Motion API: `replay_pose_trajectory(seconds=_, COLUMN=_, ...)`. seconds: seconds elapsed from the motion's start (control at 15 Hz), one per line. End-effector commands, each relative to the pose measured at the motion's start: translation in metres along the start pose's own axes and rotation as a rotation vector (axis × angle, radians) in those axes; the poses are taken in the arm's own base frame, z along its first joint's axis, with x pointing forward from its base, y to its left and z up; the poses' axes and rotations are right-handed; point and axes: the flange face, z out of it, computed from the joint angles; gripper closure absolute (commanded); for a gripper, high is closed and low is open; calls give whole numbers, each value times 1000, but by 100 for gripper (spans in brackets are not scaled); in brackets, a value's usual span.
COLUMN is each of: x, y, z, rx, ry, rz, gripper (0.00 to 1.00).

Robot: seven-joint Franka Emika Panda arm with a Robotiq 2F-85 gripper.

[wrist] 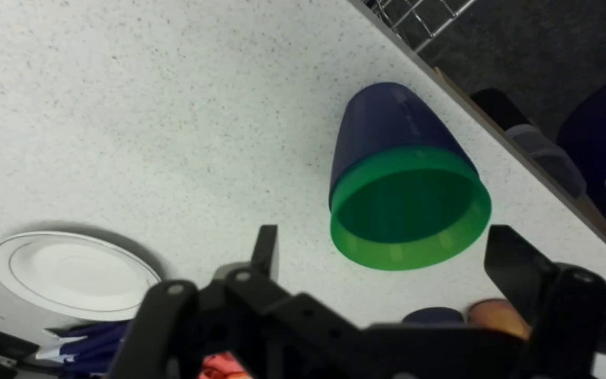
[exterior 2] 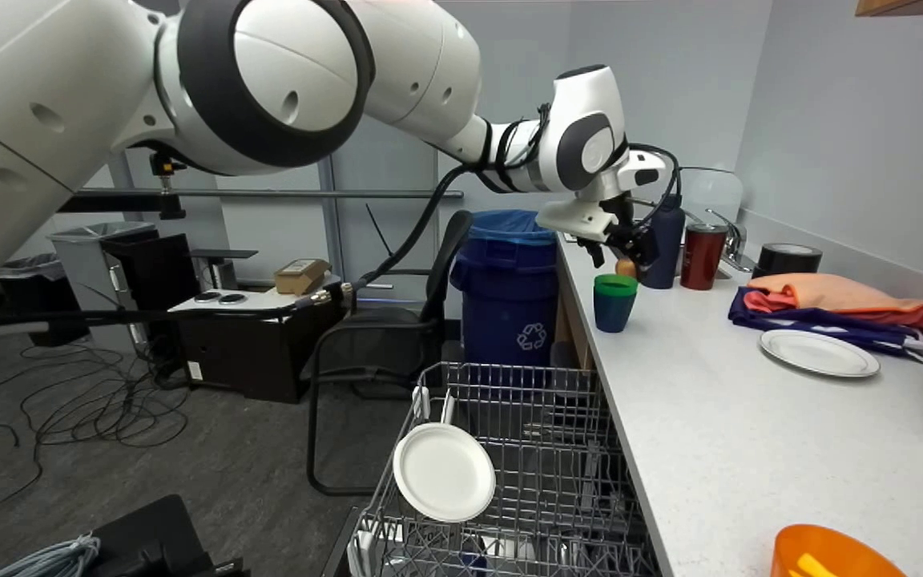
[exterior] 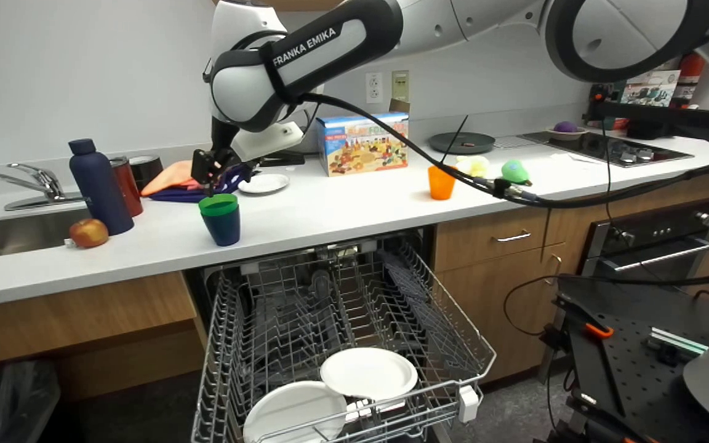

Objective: Remove the stacked cups from the dishwasher and put them on the countertop

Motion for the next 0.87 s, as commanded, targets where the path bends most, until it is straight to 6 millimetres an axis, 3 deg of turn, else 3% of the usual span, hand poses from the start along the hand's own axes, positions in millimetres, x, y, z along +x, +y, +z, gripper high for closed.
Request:
replay_pose_trajectory(seconds=0.0, x=4, y=-6, z=-23, rx=9, ry=24, rz=-91, gripper=0)
replay_pose_trajectory(seconds=0.4, x=-5, y=-18, z=-41, rx=50, ry=2, rz=-280, gripper=0)
replay_pose_trajectory(seconds=0.8, x=-9, y=-27, z=-34, rx=68, ry=-9, rz=-314, gripper=0)
